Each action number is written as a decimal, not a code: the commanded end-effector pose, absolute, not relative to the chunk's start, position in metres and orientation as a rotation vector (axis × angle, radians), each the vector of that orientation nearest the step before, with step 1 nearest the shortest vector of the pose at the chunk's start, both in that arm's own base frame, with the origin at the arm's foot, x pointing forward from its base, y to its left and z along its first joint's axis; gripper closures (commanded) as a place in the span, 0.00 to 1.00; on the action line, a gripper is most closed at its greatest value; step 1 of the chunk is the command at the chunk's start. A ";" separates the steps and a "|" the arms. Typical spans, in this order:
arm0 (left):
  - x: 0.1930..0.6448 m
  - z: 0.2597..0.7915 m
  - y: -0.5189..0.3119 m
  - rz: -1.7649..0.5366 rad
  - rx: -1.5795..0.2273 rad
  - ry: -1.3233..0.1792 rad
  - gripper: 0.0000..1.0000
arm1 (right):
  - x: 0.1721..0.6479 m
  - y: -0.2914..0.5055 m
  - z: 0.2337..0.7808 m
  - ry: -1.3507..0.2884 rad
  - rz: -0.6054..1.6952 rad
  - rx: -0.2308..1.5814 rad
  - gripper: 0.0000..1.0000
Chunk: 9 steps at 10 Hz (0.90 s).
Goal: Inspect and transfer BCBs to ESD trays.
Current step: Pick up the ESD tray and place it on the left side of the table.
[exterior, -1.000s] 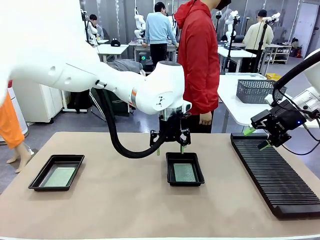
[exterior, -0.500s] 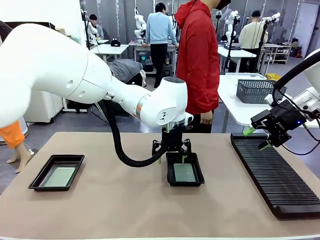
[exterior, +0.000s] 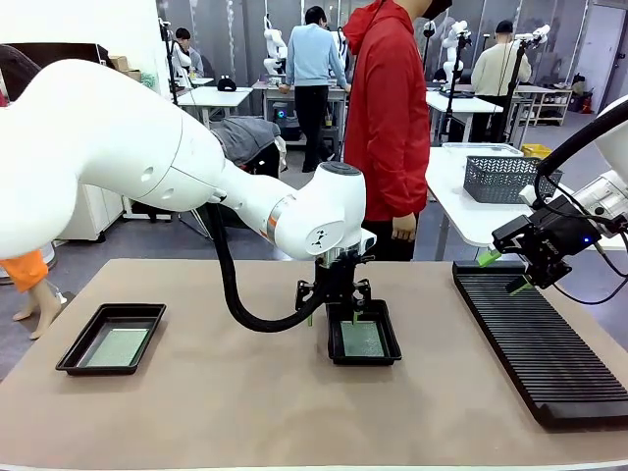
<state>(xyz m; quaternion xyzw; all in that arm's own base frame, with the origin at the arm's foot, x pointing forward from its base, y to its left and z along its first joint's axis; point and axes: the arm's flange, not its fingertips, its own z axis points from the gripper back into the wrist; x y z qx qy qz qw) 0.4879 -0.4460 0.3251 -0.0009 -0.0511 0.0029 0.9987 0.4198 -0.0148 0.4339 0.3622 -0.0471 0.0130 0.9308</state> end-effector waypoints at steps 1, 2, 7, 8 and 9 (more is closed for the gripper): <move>0.487 0.327 -0.446 0.006 0.001 -0.101 0.00 | 0.418 -0.013 0.433 -0.098 0.001 0.740 0.00; 0.487 0.327 -0.446 0.006 0.001 -0.101 0.00 | 0.418 -0.013 0.433 -0.098 0.001 0.740 0.00; 0.488 0.325 -0.446 0.006 -0.002 -0.102 0.00 | 0.418 -0.013 0.433 -0.098 0.001 0.740 0.00; 0.489 0.326 -0.442 0.007 -0.014 -0.111 0.07 | 0.418 -0.013 0.433 -0.098 0.001 0.740 0.00; 0.490 0.326 -0.439 0.000 -0.022 -0.111 0.10 | 0.418 -0.013 0.433 -0.098 0.001 0.740 0.00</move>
